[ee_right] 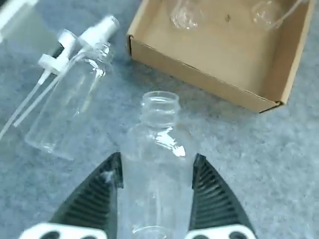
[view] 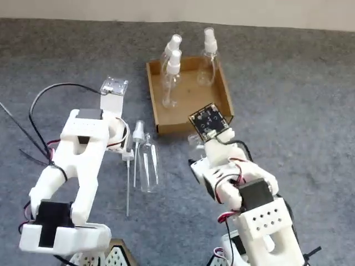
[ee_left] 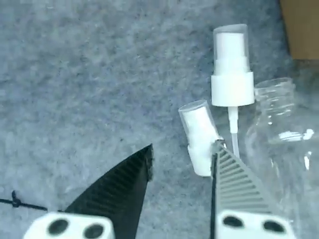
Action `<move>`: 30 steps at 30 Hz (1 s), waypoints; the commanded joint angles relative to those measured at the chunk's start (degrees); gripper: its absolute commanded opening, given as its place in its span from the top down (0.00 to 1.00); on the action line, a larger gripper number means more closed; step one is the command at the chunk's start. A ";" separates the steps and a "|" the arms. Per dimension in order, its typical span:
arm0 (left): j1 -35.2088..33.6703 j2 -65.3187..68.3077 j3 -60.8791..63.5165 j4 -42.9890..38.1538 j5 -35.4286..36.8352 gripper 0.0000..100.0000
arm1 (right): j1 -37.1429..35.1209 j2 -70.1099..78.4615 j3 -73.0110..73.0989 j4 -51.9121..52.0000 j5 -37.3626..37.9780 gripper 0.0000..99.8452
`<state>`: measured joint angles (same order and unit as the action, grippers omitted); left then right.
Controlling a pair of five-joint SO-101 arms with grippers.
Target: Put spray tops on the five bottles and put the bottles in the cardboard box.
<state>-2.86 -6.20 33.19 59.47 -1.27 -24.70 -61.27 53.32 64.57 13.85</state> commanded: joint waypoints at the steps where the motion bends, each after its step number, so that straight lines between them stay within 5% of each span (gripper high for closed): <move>1: 0.92 0.84 -2.42 -2.73 0.53 0.82 | -1.54 -3.47 1.36 -3.12 -1.49 1.00; 13: 0.92 10.33 -4.70 -6.42 1.93 0.83 | -1.80 -9.27 3.65 -2.59 -1.67 1.00; 17: 0.92 8.48 -3.03 -6.24 1.76 0.92 | -1.63 -9.36 3.74 -2.59 -1.32 1.00; 24: -2.07 -3.91 -4.88 -1.76 1.76 0.95 | -1.80 -9.54 3.56 -3.30 1.85 1.00; 30: -4.35 -23.96 -16.57 6.68 1.76 0.95 | -4.70 -9.63 3.65 -15.52 -5.54 1.00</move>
<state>-6.29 -15.69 25.80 60.79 -0.13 -26.20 -69.71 57.27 58.15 12.26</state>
